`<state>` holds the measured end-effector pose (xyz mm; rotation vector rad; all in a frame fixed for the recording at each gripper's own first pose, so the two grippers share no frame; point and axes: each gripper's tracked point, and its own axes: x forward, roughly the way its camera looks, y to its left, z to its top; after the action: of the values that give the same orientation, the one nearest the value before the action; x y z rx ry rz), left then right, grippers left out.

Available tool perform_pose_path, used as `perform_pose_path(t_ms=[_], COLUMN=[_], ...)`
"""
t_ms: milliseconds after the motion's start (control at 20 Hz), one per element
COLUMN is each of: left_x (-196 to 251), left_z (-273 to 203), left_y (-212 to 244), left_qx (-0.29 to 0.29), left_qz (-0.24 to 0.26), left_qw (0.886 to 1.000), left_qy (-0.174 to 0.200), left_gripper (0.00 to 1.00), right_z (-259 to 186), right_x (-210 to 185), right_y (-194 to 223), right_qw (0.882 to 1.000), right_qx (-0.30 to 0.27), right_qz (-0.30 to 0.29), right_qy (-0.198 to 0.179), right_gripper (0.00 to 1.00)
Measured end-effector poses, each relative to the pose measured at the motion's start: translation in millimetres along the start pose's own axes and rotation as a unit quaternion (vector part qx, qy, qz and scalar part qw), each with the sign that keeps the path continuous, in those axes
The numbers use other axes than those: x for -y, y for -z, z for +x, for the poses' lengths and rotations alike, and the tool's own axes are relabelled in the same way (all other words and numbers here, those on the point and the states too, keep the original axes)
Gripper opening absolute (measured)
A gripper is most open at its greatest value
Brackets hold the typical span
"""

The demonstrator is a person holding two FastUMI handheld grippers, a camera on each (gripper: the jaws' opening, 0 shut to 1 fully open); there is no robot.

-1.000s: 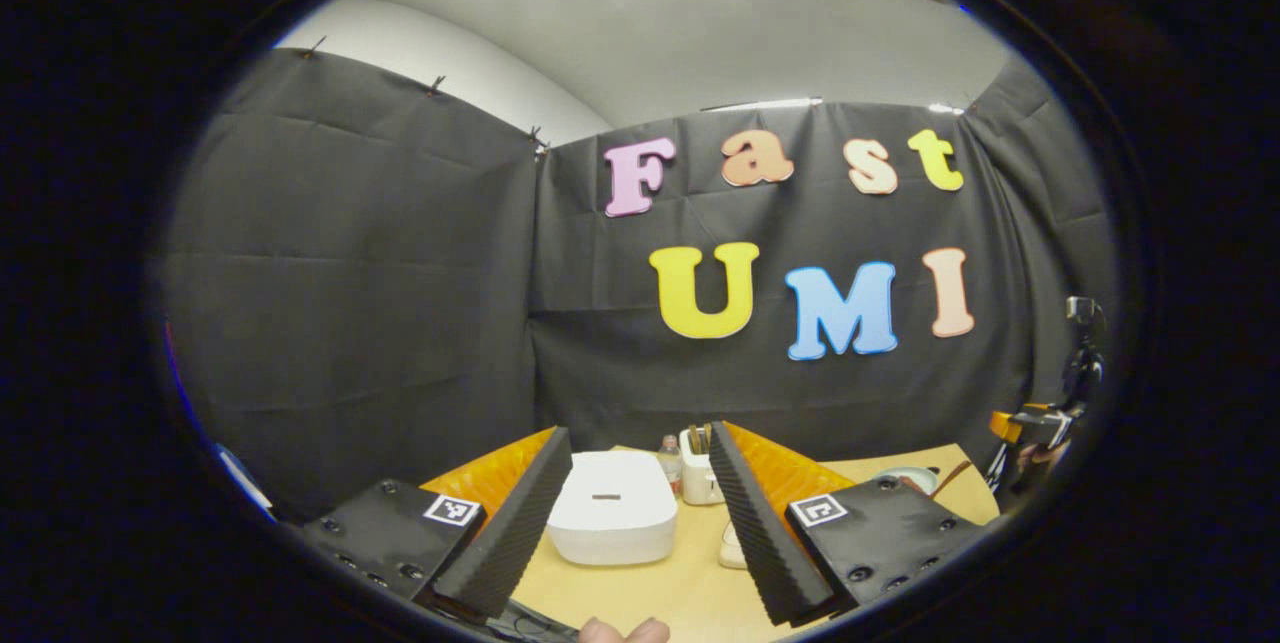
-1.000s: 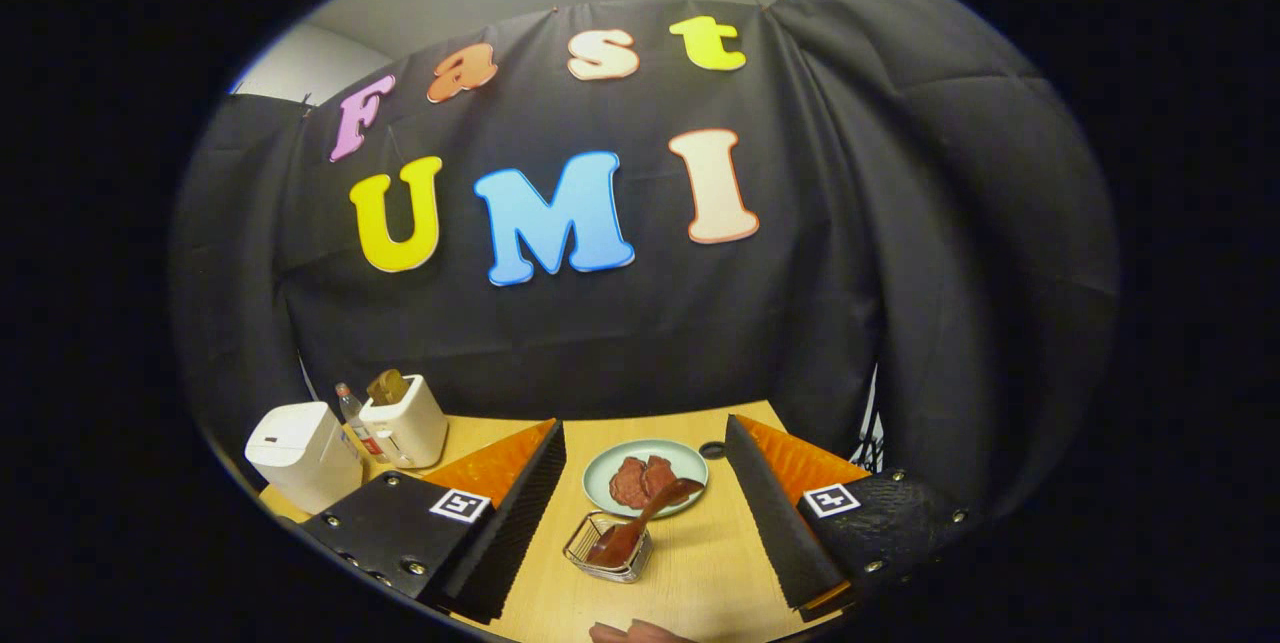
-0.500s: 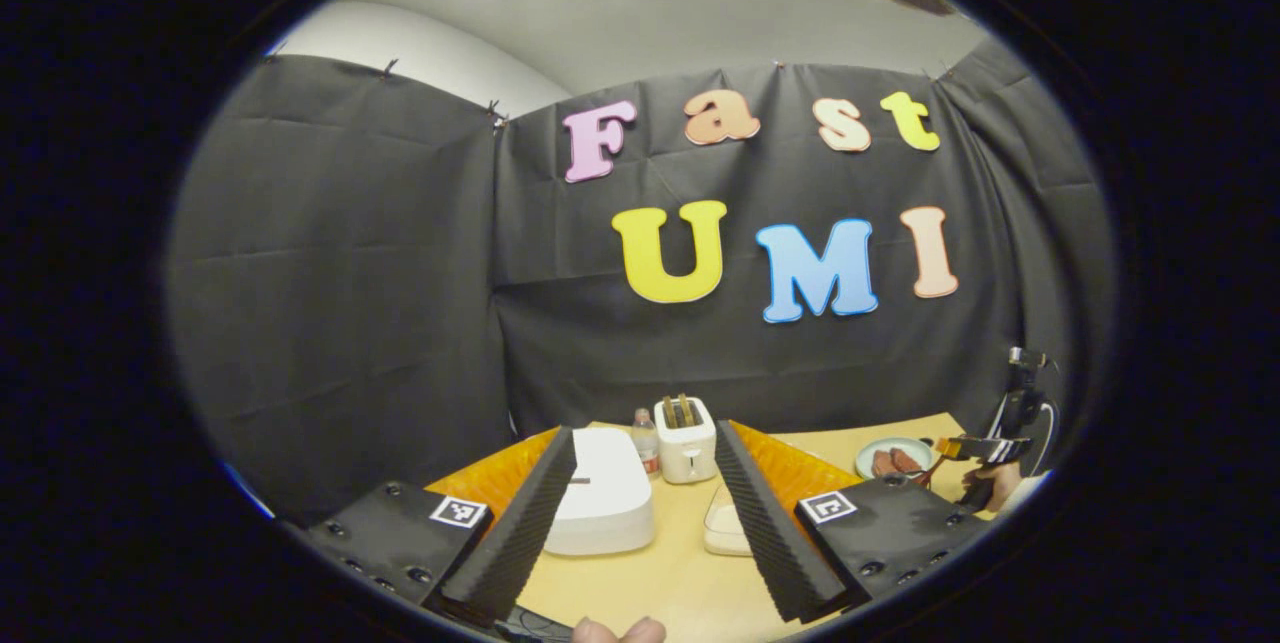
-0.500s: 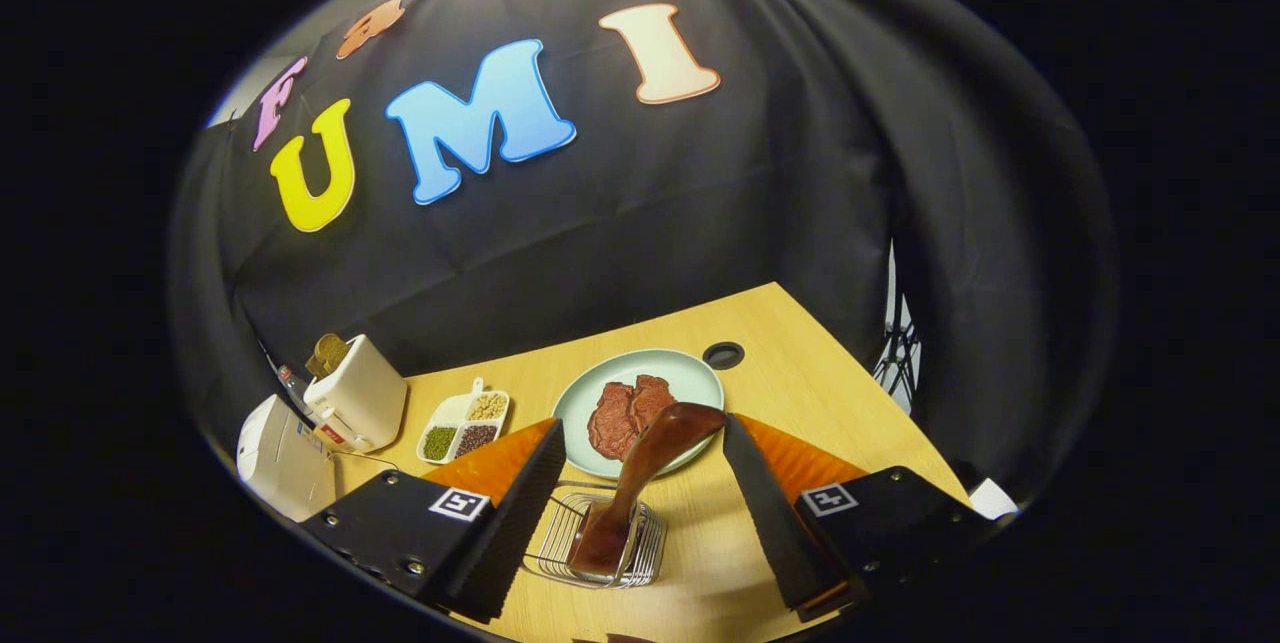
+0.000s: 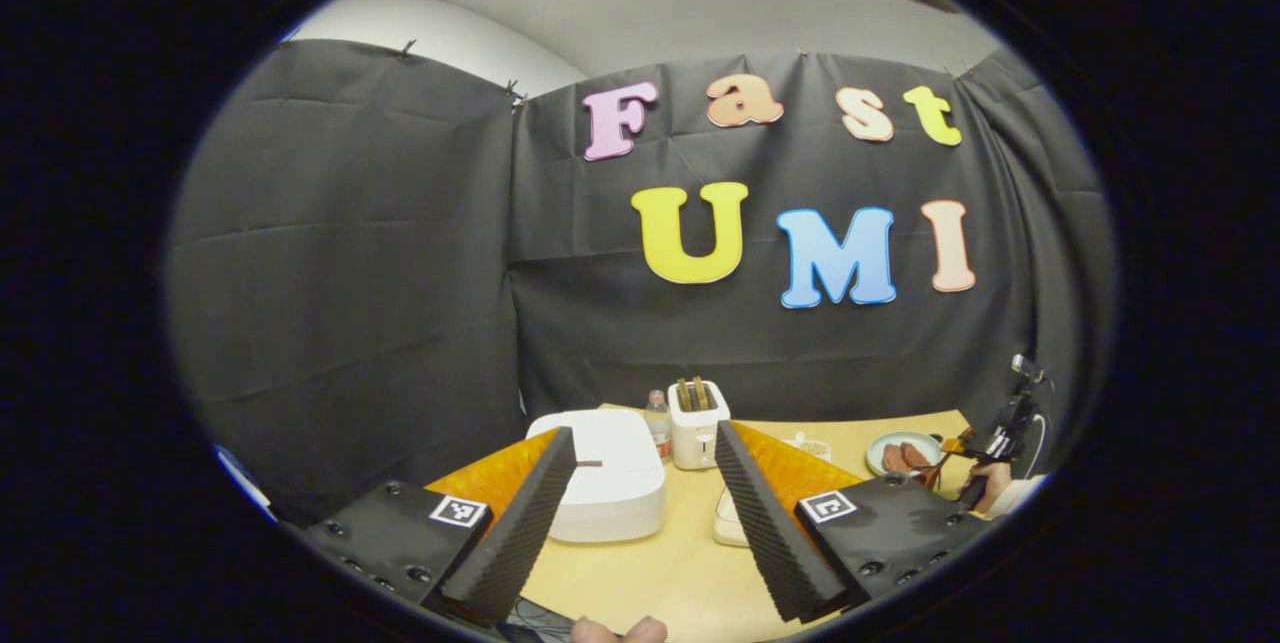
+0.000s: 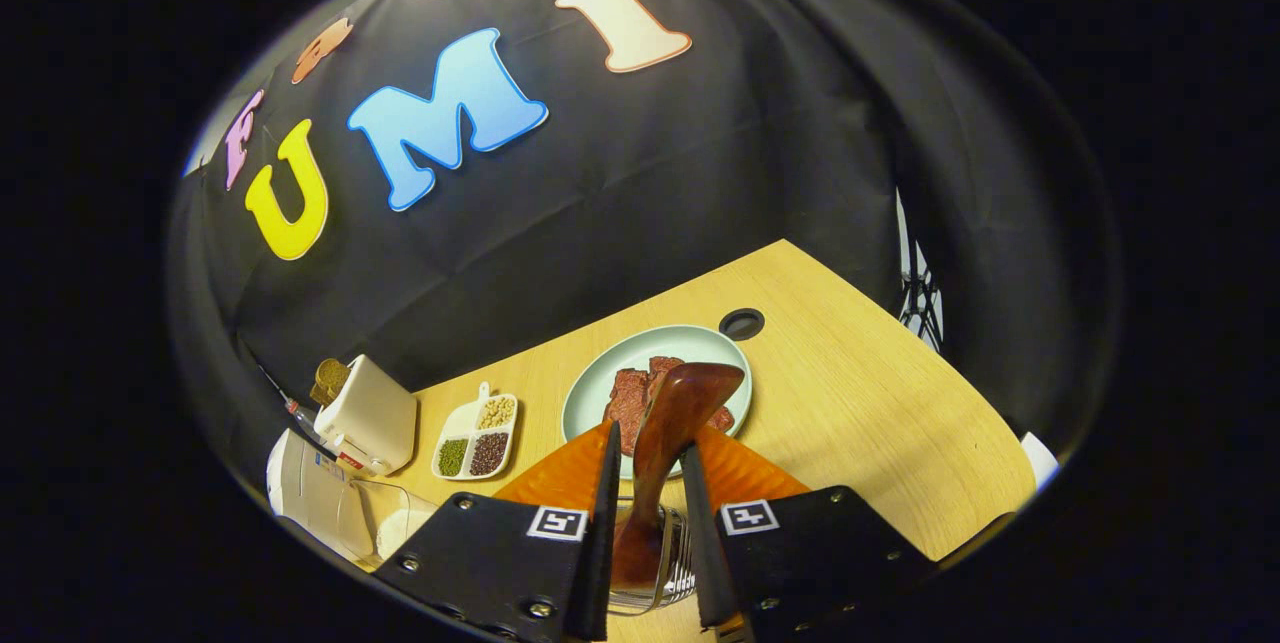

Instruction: Close the left gripper, press the button to open the rice cooker; take a wooden spoon from the chopstick holder with the right hand, scoop a spoonful of rice and pour it into the rice cooker, then put the wooden spoon back into the chopstick holder.

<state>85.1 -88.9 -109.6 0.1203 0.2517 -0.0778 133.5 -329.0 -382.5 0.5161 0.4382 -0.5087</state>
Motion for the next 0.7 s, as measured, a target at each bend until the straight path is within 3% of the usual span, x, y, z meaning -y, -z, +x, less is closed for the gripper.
perform_pose_path(t_ms=[50, 150, 350, 700], left_x=[-2, -1, -9, -17], left_z=[1, 2, 0, -1], left_y=[1, 8, 11, 10], left_qx=[-0.001, -0.007, -0.010, -0.011], left_qz=[-0.002, -0.013, -0.019, -0.019], left_qw=[1.000, 1.000, 1.000, 1.000], left_qy=[-0.001, 0.001, -0.006, -0.012], left_gripper=[0.99, 0.97, 0.99, 0.96], right_z=[-2, -3, 10, 19], right_x=[-2, -2, -6, -11], right_y=[-1, 2, 15, 14], right_qw=[1.000, 1.000, 0.999, 0.998], right_qx=[0.003, -0.006, -0.034, -0.031], right_qz=[0.006, 0.011, 0.030, 0.042], right_qy=[-0.007, -0.009, -0.024, -0.024], right_gripper=[0.34, 0.55, 0.56, 0.55])
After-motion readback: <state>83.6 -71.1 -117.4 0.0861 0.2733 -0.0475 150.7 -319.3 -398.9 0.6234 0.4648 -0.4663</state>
